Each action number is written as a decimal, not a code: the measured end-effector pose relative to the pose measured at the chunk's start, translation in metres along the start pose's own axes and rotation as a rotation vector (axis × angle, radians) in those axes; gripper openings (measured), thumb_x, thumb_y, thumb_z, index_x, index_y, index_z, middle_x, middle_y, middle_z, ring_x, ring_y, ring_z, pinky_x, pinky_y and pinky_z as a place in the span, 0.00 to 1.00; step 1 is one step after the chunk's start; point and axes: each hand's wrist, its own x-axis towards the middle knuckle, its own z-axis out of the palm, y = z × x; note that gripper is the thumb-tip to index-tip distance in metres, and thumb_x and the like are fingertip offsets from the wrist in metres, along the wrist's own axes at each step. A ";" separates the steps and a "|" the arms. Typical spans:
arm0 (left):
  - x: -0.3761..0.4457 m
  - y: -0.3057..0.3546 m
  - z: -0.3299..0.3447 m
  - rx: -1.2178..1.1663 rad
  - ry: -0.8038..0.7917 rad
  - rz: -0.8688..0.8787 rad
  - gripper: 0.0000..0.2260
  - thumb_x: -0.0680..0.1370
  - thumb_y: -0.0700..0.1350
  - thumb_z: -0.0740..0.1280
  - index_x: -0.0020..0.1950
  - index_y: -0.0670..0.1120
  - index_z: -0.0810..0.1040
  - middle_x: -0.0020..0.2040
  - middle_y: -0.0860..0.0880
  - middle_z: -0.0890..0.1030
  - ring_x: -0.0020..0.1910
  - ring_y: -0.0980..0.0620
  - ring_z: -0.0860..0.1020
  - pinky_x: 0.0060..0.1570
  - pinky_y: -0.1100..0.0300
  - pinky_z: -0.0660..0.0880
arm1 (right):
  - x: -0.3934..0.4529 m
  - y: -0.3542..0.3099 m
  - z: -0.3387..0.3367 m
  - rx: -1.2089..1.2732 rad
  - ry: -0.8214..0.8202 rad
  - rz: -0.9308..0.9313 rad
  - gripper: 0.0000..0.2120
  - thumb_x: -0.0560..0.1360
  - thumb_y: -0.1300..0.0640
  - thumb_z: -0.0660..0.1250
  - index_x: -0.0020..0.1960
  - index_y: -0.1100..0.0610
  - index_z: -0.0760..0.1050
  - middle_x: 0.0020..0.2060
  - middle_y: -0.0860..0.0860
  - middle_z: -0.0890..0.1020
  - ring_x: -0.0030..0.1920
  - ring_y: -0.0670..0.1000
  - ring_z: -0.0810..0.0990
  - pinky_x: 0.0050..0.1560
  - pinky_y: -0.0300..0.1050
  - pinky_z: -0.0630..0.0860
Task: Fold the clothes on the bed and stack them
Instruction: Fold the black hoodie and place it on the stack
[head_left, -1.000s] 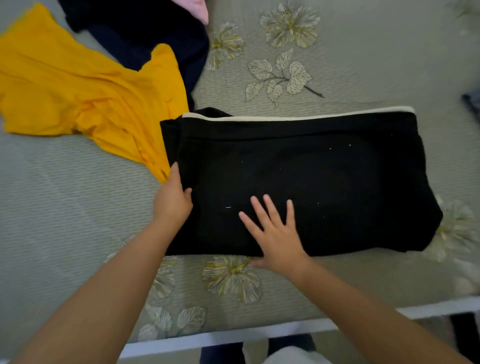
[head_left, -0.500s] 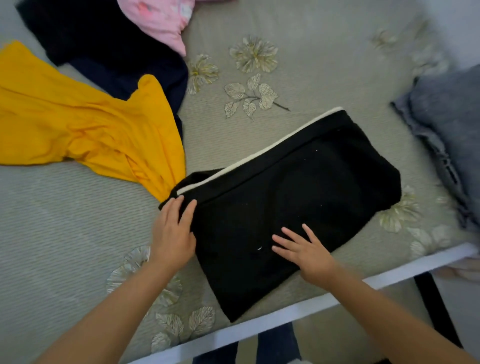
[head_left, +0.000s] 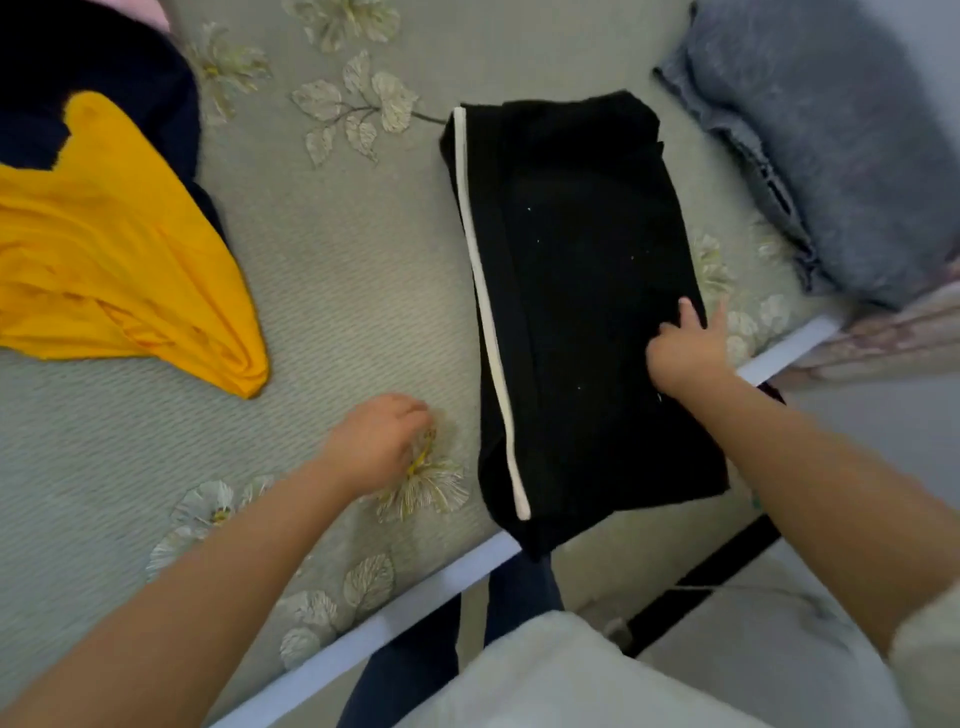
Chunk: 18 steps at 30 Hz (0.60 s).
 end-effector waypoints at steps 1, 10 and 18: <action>0.012 0.001 -0.004 0.030 -0.032 -0.043 0.22 0.76 0.39 0.59 0.71 0.46 0.64 0.71 0.49 0.66 0.69 0.52 0.63 0.65 0.60 0.60 | -0.003 -0.023 -0.005 0.164 0.102 0.035 0.18 0.77 0.55 0.56 0.67 0.55 0.68 0.69 0.56 0.66 0.73 0.59 0.53 0.70 0.66 0.46; 0.048 -0.018 -0.043 0.221 0.158 -0.348 0.19 0.75 0.35 0.60 0.67 0.38 0.69 0.68 0.39 0.69 0.68 0.40 0.64 0.62 0.44 0.63 | -0.034 -0.195 0.011 1.003 0.134 0.144 0.47 0.72 0.34 0.59 0.74 0.57 0.34 0.72 0.63 0.36 0.71 0.65 0.35 0.65 0.72 0.40; 0.076 -0.013 -0.051 0.338 0.025 -0.201 0.27 0.77 0.40 0.61 0.74 0.43 0.56 0.75 0.44 0.58 0.74 0.45 0.52 0.71 0.50 0.52 | -0.033 -0.156 0.053 0.959 0.326 0.070 0.37 0.76 0.62 0.60 0.75 0.54 0.39 0.75 0.56 0.43 0.75 0.56 0.43 0.69 0.64 0.49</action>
